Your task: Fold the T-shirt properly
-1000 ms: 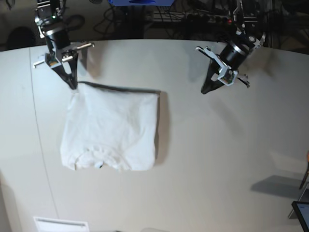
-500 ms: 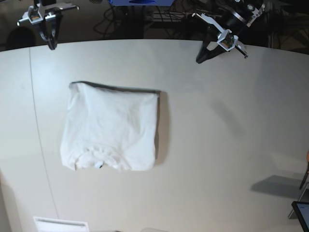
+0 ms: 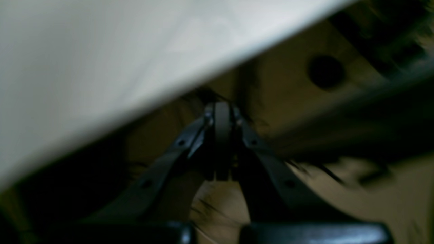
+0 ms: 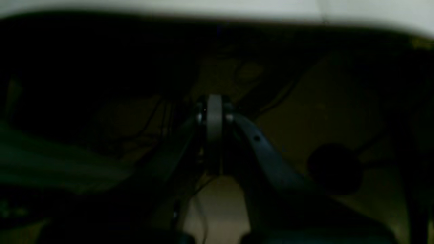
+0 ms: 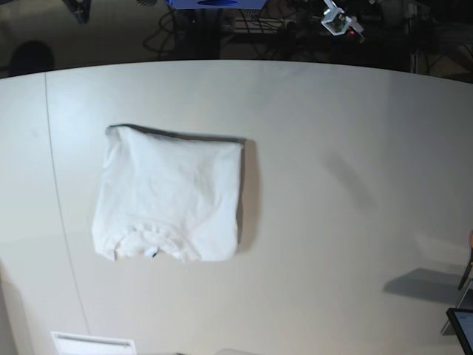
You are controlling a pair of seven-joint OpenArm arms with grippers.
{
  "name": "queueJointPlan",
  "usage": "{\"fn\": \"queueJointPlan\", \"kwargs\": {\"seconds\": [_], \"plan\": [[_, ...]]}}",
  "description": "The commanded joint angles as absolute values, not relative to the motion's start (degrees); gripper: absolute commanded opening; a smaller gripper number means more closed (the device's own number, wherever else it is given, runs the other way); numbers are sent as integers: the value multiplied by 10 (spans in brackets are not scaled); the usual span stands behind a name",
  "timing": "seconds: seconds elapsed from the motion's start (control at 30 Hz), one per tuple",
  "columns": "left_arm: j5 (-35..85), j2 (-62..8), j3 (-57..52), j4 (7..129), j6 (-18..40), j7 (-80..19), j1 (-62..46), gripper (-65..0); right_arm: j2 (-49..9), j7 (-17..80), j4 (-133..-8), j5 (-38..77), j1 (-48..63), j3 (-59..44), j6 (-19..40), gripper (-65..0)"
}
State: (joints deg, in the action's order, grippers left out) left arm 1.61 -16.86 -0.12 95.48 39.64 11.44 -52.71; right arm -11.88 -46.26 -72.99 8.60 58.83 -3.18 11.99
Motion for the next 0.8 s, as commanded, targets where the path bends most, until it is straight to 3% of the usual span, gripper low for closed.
{"fn": "queueJointPlan", "kwargs": {"seconds": [0.0,0.17,0.47,0.63,0.7,0.77], "plan": [[22,-175,13,939,400,124,-535,-650,-120,-475,-713,83,600,-17,121,-640],[22,-168,61,808,400,120,-488,-650,-139,-473,-573,84,531,79,120,-637],[22,-121,83,436,400,119,-283,-650,-131,-464,-179,83,247,229,82,-635],[22,-92,83,123,400,125,-102,-650,-91,-342,-38,83,115,276,82,-634],[22,-82,84,73,400,125,-58,-650,-76,-283,-32,83,86,281,82,-634],[21,-80,84,73,364,118,-44,-650,-73,-233,-33,83,65,279,82,-634]]}}
